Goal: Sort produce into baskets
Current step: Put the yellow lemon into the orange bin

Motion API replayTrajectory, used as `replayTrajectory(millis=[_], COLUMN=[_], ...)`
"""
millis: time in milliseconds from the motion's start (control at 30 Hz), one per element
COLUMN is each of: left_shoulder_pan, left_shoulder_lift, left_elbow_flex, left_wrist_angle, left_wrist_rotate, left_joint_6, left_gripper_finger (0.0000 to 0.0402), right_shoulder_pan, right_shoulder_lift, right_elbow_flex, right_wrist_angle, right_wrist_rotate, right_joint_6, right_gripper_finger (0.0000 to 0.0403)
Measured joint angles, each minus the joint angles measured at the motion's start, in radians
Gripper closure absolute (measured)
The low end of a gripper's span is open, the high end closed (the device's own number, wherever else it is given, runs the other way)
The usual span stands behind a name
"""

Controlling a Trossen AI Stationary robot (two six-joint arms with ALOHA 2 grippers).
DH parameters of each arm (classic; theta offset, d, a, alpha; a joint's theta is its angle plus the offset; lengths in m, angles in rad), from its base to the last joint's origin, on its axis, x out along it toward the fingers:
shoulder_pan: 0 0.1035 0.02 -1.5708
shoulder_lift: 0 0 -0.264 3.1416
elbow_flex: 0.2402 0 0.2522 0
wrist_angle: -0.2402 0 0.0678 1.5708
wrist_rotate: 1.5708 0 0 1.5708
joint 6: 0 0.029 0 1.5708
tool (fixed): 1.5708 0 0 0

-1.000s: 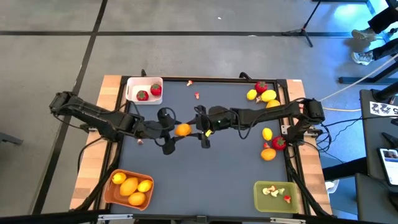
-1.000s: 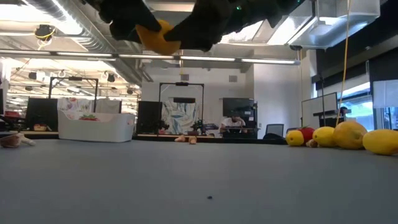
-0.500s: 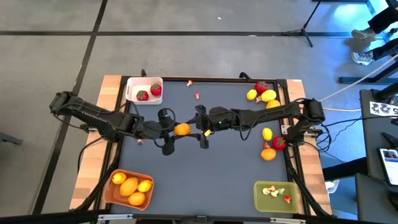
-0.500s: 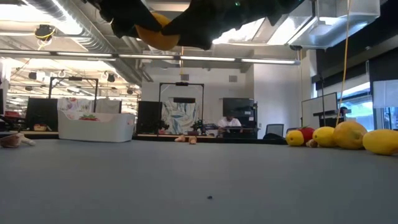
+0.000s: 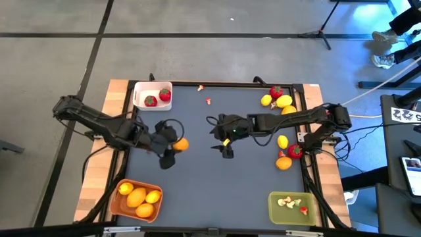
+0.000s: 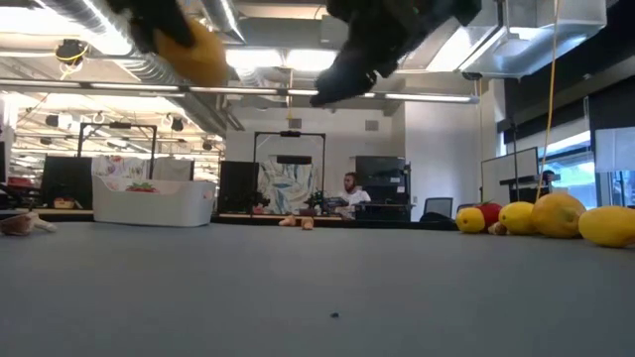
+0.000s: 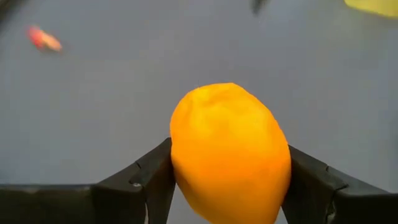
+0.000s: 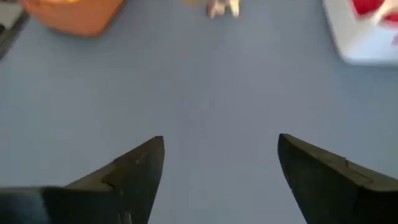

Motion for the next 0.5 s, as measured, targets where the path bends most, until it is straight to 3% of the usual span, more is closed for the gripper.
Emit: replayTrajectory(millis=[233, 500], left_shoulder_pan=[-0.138, -0.316], left_shoulder_lift=[0.000, 0.000], left_elbow_flex=[0.008, 0.006], left_wrist_angle=[-0.164, -0.242], left_wrist_rotate=[0.286, 0.533], left_joint_6=[-0.339, -0.803], left_gripper_finger=[0.0176, 0.0175], right_shoulder_pan=[0.000, -0.001], right_shoulder_lift=[0.024, 0.023], right_elbow_flex=[0.000, 0.000], right_wrist_angle=[-0.039, -0.024], right_wrist_rotate=[0.000, 0.000], right_joint_6=[0.003, -0.005], right_gripper_finger=[0.0093, 0.0093])
